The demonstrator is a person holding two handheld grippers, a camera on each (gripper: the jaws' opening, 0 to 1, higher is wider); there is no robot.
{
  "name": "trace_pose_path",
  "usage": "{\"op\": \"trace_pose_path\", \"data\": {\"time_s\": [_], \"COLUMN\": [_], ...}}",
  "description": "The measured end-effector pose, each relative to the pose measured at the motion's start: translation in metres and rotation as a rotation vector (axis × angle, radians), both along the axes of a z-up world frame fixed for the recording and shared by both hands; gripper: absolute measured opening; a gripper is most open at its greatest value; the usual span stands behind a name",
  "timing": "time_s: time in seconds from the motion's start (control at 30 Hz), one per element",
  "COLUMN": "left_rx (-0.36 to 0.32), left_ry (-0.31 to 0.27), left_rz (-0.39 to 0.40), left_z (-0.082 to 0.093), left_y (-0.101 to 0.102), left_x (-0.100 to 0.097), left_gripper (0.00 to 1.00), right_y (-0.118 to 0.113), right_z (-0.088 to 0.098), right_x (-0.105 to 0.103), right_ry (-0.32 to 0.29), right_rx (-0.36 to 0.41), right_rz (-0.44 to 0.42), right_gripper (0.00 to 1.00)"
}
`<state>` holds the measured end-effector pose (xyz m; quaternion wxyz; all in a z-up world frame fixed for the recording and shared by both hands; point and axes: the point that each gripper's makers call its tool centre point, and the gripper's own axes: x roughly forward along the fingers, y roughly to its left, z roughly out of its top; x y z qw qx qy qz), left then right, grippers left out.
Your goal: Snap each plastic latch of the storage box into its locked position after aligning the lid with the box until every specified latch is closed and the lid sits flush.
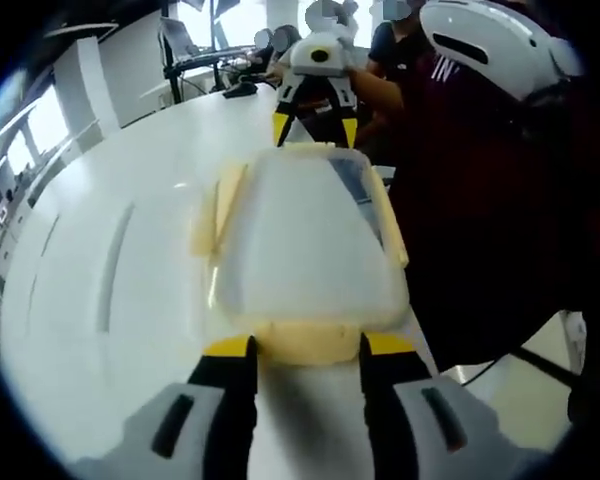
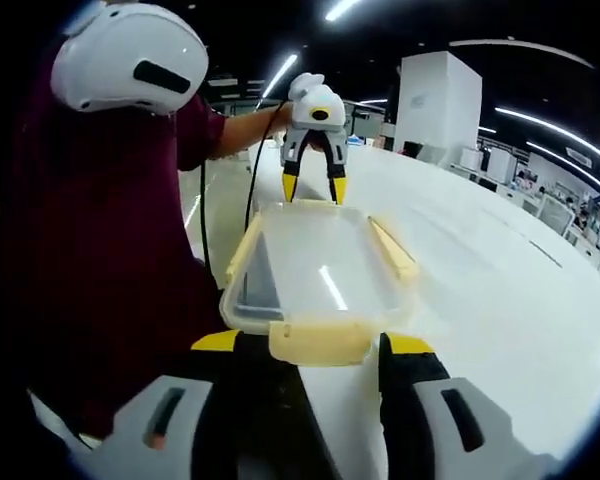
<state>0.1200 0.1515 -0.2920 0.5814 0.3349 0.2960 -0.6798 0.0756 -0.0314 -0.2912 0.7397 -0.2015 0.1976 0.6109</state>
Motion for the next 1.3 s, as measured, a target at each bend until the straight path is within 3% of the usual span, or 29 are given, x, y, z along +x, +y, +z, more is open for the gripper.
{"op": "trace_pose_path", "data": {"time_s": [0.27,0.43,0.97,1.3], "left_rx": [0.024,0.031,0.073,0.182], "left_ry": [-0.012,-0.018,-0.030,-0.046], "left_rz": [-0.026,-0.028,-0.004,0.008], "left_z": [0.001,0.001,0.000,-0.003], "left_y": [-0.001,-0.001,-0.005,-0.007], "left_x": [-0.001,-0.001,-0.001,-0.003], "left_gripper": [0.40,0.40,0.42,0.43], "right_y": [-0.002,-0.003,-0.006,-0.008], "right_z": [-0.005,-0.006,-0.009,-0.012], "right_x": [0.004,0.006,0.008,0.009], "right_ry": [-0.009,-0.018,-0.014,-0.027], "right_rx": [-0.141,-0.193,-0.337,-0.451], "right_rz": [0.027,0.013,-0.024,-0.015], "right_gripper": [0.48,0.43,0.45,0.41]}}
